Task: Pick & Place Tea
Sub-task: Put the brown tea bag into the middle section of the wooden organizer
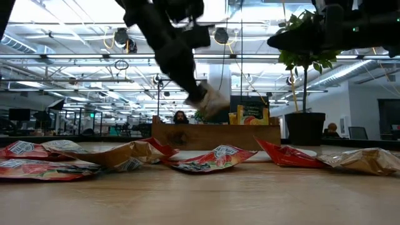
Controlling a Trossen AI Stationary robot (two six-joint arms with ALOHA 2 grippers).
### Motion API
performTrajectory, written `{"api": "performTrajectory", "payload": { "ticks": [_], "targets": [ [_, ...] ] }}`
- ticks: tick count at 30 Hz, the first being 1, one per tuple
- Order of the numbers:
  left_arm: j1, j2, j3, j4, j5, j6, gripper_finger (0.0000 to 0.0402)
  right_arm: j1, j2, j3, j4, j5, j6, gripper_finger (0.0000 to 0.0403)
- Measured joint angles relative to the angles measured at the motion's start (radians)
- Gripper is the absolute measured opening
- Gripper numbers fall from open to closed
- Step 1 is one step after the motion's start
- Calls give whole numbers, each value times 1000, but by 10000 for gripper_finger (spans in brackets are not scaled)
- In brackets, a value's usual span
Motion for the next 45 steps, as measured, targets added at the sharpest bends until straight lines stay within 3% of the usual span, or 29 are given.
{"api": "performTrajectory", "payload": {
  "ticks": [8,20,28,38,45],
  "targets": [
    [50,103,86,-26,-42,10,1,0,-40,-9,3,-1,-2,38],
    [37,207,289,-275,-40,55,2,0,-42,-9,-17,-2,-2,34],
    [45,208,312,-332,-36,64,2,0,-41,-9,-20,-2,-2,33],
    [49,208,312,-351,53,55,2,0,-41,-9,-19,-1,-5,31],
    [57,208,307,-339,41,29,2,0,-41,-9,-19,-2,-5,28]
  ]
}}
